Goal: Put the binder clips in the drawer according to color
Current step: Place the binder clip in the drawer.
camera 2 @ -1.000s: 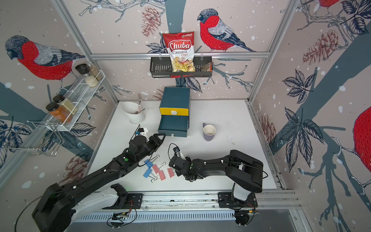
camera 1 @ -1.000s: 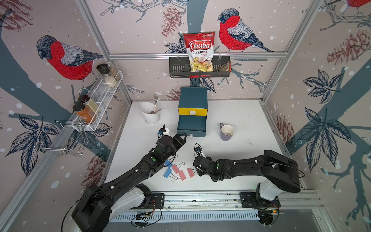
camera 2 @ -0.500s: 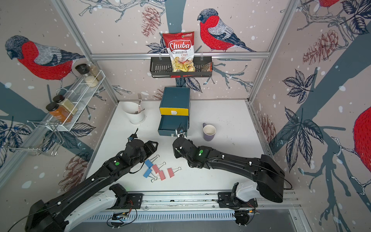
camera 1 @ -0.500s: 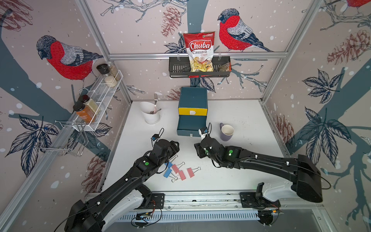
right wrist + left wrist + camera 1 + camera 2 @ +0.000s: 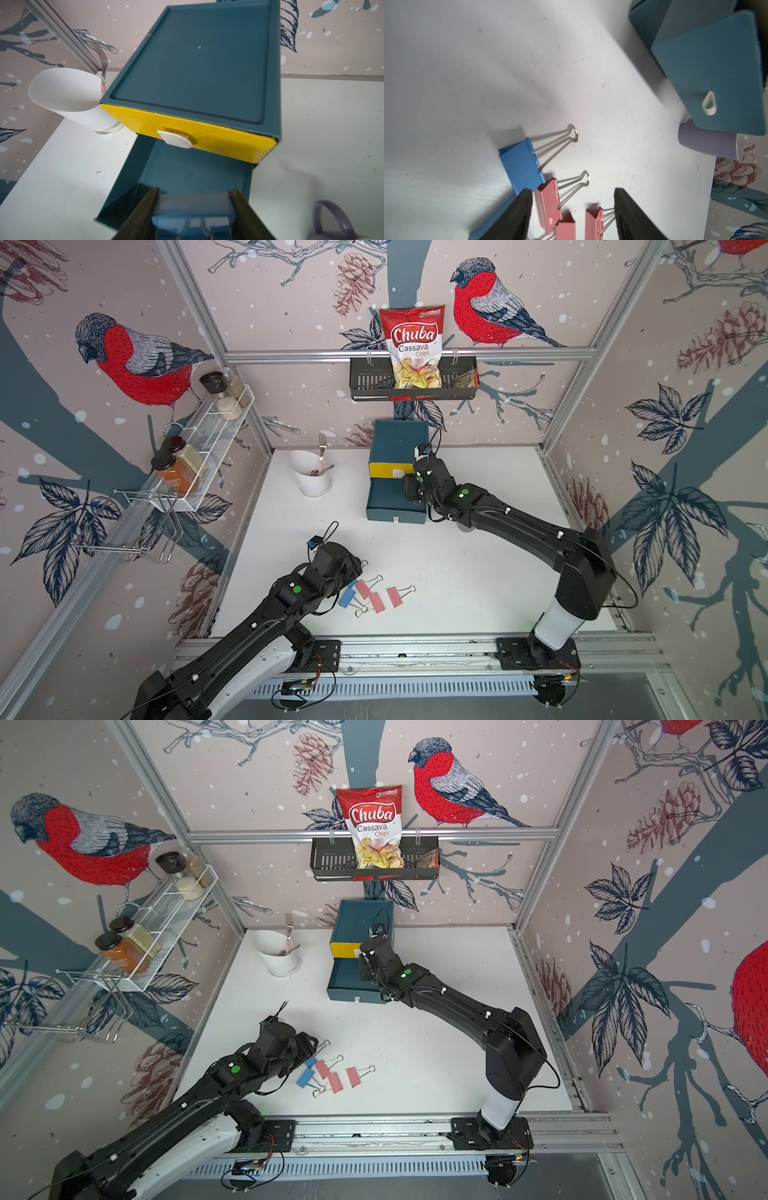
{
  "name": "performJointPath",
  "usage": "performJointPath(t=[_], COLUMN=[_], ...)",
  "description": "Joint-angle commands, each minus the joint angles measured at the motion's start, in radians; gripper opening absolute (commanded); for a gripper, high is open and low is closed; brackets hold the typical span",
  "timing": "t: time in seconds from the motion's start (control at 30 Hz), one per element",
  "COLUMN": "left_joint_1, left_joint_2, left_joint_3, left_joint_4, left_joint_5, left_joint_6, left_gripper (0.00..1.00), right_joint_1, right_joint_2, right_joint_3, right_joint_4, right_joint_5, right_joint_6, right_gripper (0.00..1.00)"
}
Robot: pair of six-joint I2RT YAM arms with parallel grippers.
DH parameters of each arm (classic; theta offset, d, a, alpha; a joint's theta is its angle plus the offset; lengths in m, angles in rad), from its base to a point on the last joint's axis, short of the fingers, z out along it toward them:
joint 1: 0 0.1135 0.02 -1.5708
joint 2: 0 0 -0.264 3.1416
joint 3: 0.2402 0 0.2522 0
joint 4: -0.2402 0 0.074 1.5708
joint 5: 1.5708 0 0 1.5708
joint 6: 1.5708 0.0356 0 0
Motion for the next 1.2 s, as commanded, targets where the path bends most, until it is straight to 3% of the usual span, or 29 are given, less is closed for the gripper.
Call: performJointPath(t=[0.0, 0.2, 0.47, 0.67, 0.93, 1.17], left_joint_1=[-0.001, -0.001, -0.005, -0.008, -0.014, -0.065], left_joint_2=[-0.016, -0.055, -0.065, -0.091, 0.016, -0.039], left_joint_3=[-0.019, -0.023, -0.041, -0.063, -0.044, -0.031], left_joint_4=[-0.05, -0.139, -0.173, -0.22, -0.138, -0.257], left_joint_5=[0.012, -0.038, -0.033, -0.055, -0.049, -0.075], left_joint_6=[-0.053, -0.13, -0.143, -0.185, -0.178, -0.296], left_gripper=[0.66, 0.68, 0.67, 0.67, 0.67, 0.67], right_joint_1=[-0.002, -0.006, -0.01, -0.021, -0.025, -0.006], right_joint_2=[0.046, 0.071, 0.124, 0.147, 0.128, 0.039], right_joint_3=[0.028, -0.005, -0.003, 0.002, -0.005, -0.024], right_joint_4=[-0.009, 0.008, -0.007, -0.013, -0.006, -0.008], right_joint_5=[0.004, 0.02, 0.006, -0.016, -0.028, -0.008], right_joint_6=[-0.016, 0.008, 0.059, 0.086, 0.074, 0.062], right_gripper=[0.44, 0.44, 0.43, 0.58, 0.74, 0.75])
